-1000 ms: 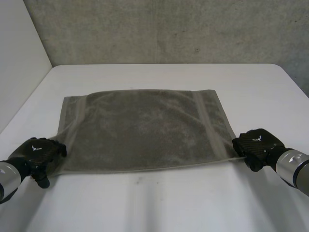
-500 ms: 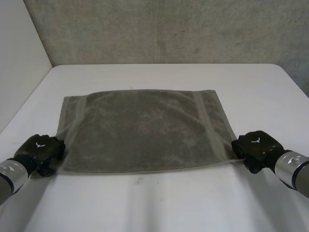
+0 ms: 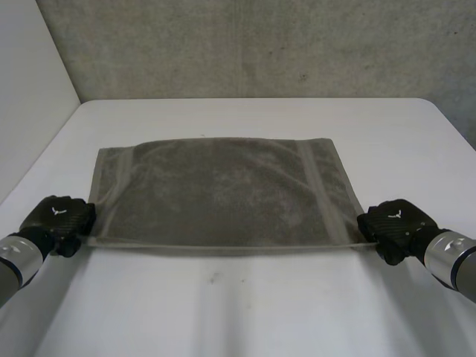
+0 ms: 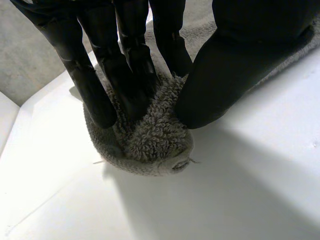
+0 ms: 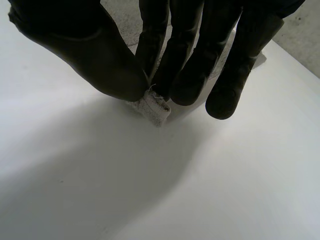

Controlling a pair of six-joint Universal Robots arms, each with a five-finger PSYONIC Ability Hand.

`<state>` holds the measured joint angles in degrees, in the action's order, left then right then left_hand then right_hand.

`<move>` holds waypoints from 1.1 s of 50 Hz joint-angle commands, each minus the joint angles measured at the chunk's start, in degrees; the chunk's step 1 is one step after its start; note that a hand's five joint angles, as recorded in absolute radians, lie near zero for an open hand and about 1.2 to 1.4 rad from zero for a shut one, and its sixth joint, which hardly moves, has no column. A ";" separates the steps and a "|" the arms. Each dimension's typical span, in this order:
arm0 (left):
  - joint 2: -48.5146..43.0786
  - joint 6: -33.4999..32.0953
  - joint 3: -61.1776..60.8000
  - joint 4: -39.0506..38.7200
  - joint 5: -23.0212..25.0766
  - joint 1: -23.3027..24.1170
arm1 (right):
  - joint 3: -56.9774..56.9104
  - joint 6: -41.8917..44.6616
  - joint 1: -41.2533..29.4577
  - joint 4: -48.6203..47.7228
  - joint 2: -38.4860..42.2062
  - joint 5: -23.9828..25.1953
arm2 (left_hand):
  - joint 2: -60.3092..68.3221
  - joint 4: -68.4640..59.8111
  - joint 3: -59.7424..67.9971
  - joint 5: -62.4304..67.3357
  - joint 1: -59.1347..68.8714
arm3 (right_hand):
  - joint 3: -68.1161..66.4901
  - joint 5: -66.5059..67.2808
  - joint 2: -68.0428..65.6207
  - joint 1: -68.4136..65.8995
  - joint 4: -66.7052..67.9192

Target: Fold the towel.

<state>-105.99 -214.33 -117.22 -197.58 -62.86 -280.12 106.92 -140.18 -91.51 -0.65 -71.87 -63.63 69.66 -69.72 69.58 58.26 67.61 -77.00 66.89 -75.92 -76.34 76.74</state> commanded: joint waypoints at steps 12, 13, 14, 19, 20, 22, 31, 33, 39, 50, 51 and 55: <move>22.47 0.40 -5.03 27.04 -0.16 -0.17 | -7.42 20.89 11.96 34.09 -19.96 3.95 | 10.34 -10.28 10.42 11.74 12.39 | -3.00 3.11 -4.08 -3.66 3.26; 22.50 0.40 -5.03 27.07 -0.16 -0.17 | -7.43 20.91 11.97 34.13 -19.98 3.95 | 10.34 -10.28 10.42 11.74 12.39 | -3.00 3.11 -4.08 -3.66 3.26; 24.93 0.14 -5.38 30.38 -0.16 -0.17 | -7.86 23.35 13.71 37.53 -21.89 4.48 | 10.34 -10.28 10.42 11.74 12.39 | -3.00 3.11 -4.08 -3.66 3.26; 30.92 -0.04 -5.65 38.74 -0.16 -0.25 | -8.39 31.69 19.95 45.80 -25.42 5.88 | 10.34 -10.28 10.42 11.74 12.39 | -3.00 3.11 -4.08 -3.66 3.26; 31.98 -0.12 -5.47 40.24 0.02 -0.26 | -8.65 33.98 20.84 47.39 -25.43 6.93 | 10.34 -10.28 10.42 11.74 12.39 | -3.00 3.11 -4.08 -3.66 3.26; 32.08 -0.12 -5.12 40.17 0.11 -0.26 | -9.18 35.23 20.93 48.27 -25.34 8.77 | 10.34 -10.28 10.42 11.74 12.39 | -3.00 3.11 -4.08 -3.66 3.26; 15.44 2.41 5.73 24.12 -0.59 6.74 | -19.25 27.10 17.36 45.48 -9.13 14.33 | 10.34 -10.28 10.42 11.74 12.39 | -3.00 3.11 -4.08 -3.66 3.26; 10.02 4.36 9.91 21.89 -1.83 9.94 | -23.51 22.49 13.29 43.98 -5.21 14.15 | 10.34 -10.28 10.42 11.74 12.39 | -3.00 3.11 -4.08 -3.66 3.26; -8.49 10.06 29.55 21.80 -11.74 15.56 | -41.23 7.32 4.34 36.97 10.40 8.28 | 10.34 -10.28 10.42 11.74 12.39 | -3.00 3.11 -4.08 -3.66 3.26; -27.31 10.86 53.47 21.36 -13.95 19.52 | -57.86 -0.27 -2.44 25.27 25.27 -3.76 | 10.34 -10.28 10.42 11.74 12.39 | -3.00 3.11 -4.08 -3.66 3.26; -27.34 10.86 53.50 21.36 -13.95 19.52 | -59.27 -0.27 -2.79 24.21 26.94 -5.69 | 10.34 -10.28 10.42 11.74 12.39 | -3.00 3.11 -4.08 -3.66 3.26; -33.29 11.21 60.42 21.45 -14.83 19.78 | -61.99 -0.27 -4.02 22.45 29.93 -8.08 | 10.34 -10.28 10.42 11.74 12.39 | -3.00 3.11 -4.08 -3.66 3.26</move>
<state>-132.87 -203.32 -64.56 -176.20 -77.17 -260.65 48.81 -140.82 -94.00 24.62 -46.29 -67.30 69.74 -69.78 69.70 58.66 68.17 -77.05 67.11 -76.38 -76.34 76.74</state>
